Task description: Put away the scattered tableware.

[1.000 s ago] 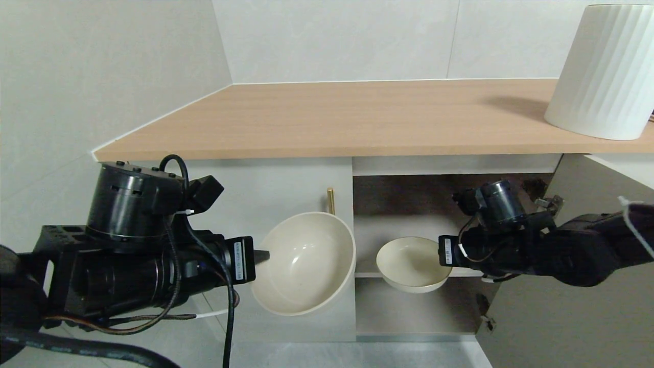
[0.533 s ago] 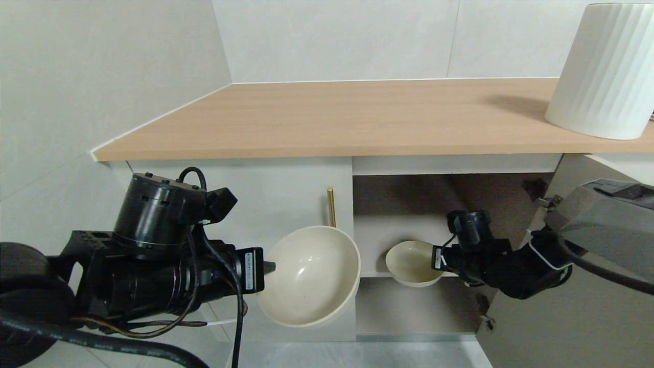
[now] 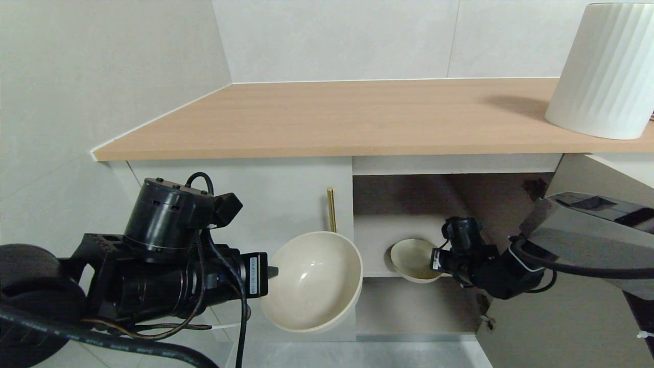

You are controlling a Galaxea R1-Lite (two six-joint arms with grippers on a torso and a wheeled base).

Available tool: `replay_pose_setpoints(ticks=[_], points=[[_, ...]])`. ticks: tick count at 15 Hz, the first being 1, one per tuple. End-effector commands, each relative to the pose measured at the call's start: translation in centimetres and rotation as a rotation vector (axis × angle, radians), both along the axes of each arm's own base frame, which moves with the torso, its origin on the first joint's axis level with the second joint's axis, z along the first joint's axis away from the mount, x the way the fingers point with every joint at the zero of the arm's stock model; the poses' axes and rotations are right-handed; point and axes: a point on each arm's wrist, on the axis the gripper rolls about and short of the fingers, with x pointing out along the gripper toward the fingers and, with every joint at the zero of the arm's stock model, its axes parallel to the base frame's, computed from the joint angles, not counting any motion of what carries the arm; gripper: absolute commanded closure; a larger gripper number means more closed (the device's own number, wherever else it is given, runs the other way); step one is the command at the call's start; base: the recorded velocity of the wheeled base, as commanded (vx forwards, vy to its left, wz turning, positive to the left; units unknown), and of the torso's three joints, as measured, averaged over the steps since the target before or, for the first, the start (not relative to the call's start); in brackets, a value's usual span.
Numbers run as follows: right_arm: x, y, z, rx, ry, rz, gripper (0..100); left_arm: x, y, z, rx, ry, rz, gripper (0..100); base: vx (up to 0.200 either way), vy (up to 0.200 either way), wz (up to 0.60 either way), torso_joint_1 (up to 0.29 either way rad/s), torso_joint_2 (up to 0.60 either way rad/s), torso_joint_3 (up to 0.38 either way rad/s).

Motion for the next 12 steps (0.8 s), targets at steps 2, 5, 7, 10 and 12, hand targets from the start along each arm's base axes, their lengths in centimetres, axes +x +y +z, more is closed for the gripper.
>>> replay_pose_setpoints(ticks=[2, 5, 7, 10, 12], points=[[1.4, -0.2, -0.5, 0.001, -0.030, -0.064, 100, 0.0, -0.1, -0.2, 0.002, 0.005, -0.002, 100, 0.000, 0.000, 0.00, 0.000, 0.00, 0.000], [2.2, -0.2, 0.1, 0.022, -0.066, -0.095, 100, 0.0, -0.1, -0.2, 0.003, 0.007, -0.002, 100, 0.000, 0.000, 0.00, 0.000, 0.00, 0.000], [2.7, -0.3, 0.0, 0.025, -0.078, -0.106, 100, 0.2, -0.2, -0.5, 0.009, 0.016, -0.001, 100, 0.000, 0.000, 0.00, 0.000, 0.00, 0.000], [3.3, -0.2, 0.2, 0.024, -0.099, -0.117, 100, 0.3, -0.2, -0.6, 0.012, 0.021, -0.001, 100, 0.000, 0.000, 0.00, 0.000, 0.00, 0.000], [3.9, -0.2, 0.2, 0.030, -0.112, -0.122, 100, 0.2, -0.2, -0.7, 0.016, 0.028, -0.001, 100, 0.000, 0.000, 0.00, 0.000, 0.00, 0.000]])
